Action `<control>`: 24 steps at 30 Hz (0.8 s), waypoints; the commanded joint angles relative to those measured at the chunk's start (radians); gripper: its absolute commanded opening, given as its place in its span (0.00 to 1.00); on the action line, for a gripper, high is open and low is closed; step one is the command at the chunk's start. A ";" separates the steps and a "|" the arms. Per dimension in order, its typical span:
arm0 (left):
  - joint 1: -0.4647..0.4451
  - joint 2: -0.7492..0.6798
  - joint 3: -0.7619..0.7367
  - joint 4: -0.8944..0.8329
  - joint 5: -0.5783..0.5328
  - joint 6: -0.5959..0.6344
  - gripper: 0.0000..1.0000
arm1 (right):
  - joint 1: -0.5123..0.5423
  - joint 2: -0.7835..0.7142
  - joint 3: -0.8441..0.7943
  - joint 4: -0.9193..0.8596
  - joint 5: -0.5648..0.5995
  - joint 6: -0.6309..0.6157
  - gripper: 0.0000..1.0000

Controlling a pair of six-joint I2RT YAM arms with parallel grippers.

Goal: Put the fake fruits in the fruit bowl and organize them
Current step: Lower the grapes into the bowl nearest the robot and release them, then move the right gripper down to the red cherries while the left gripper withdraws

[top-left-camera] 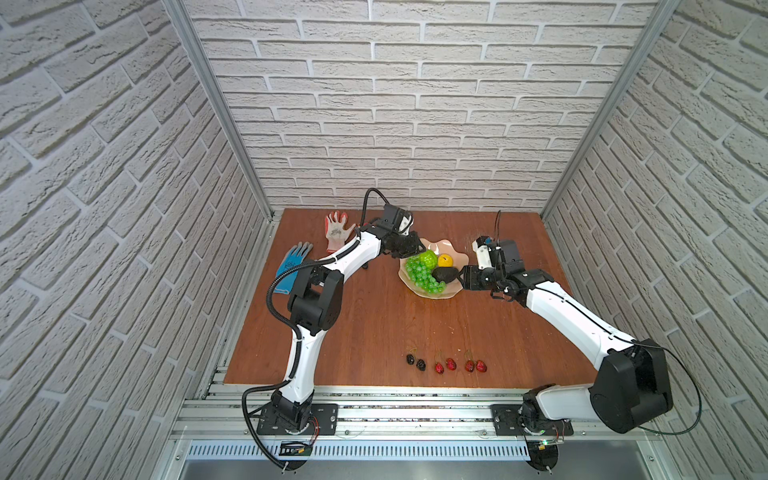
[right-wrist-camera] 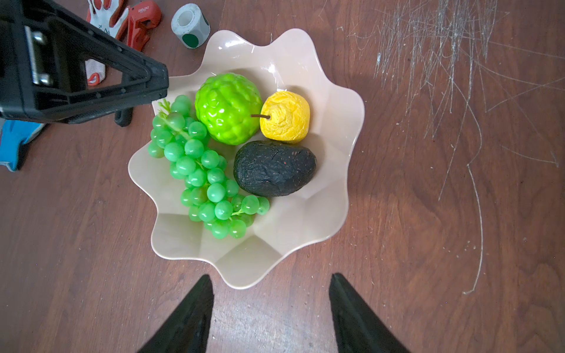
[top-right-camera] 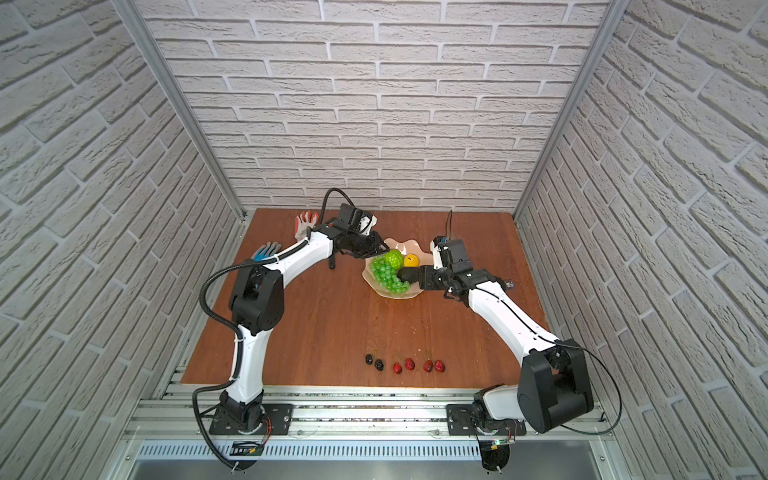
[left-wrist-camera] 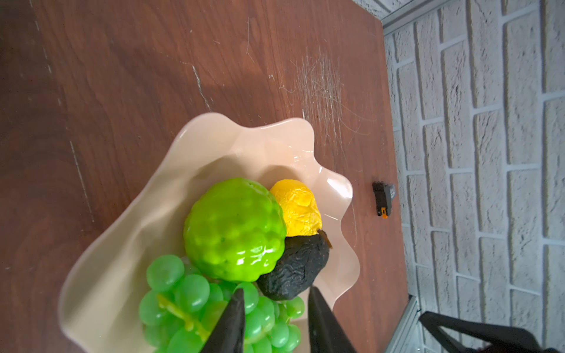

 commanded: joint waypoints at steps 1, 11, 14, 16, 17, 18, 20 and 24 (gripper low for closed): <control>0.005 -0.022 0.031 -0.003 -0.019 0.029 0.47 | -0.004 -0.010 0.033 0.022 -0.015 0.009 0.62; 0.005 -0.185 -0.035 -0.139 -0.126 0.131 0.63 | -0.001 -0.097 0.037 -0.091 -0.006 0.003 0.62; 0.002 -0.285 -0.145 -0.148 -0.178 0.150 0.61 | 0.015 -0.155 0.023 -0.143 0.018 0.006 0.62; -0.001 -0.364 -0.232 -0.152 -0.204 0.160 0.60 | 0.035 -0.199 -0.003 -0.172 0.022 0.016 0.62; -0.003 -0.395 -0.272 -0.156 -0.220 0.164 0.60 | 0.045 -0.215 -0.015 -0.188 0.029 0.023 0.62; -0.005 -0.432 -0.318 -0.156 -0.240 0.164 0.60 | 0.060 -0.234 -0.027 -0.211 0.037 0.033 0.61; -0.013 -0.500 -0.412 -0.147 -0.263 0.156 0.59 | 0.103 -0.267 -0.048 -0.260 0.066 0.051 0.60; -0.035 -0.617 -0.594 -0.077 -0.288 0.118 0.57 | 0.218 -0.311 -0.069 -0.361 0.146 0.094 0.60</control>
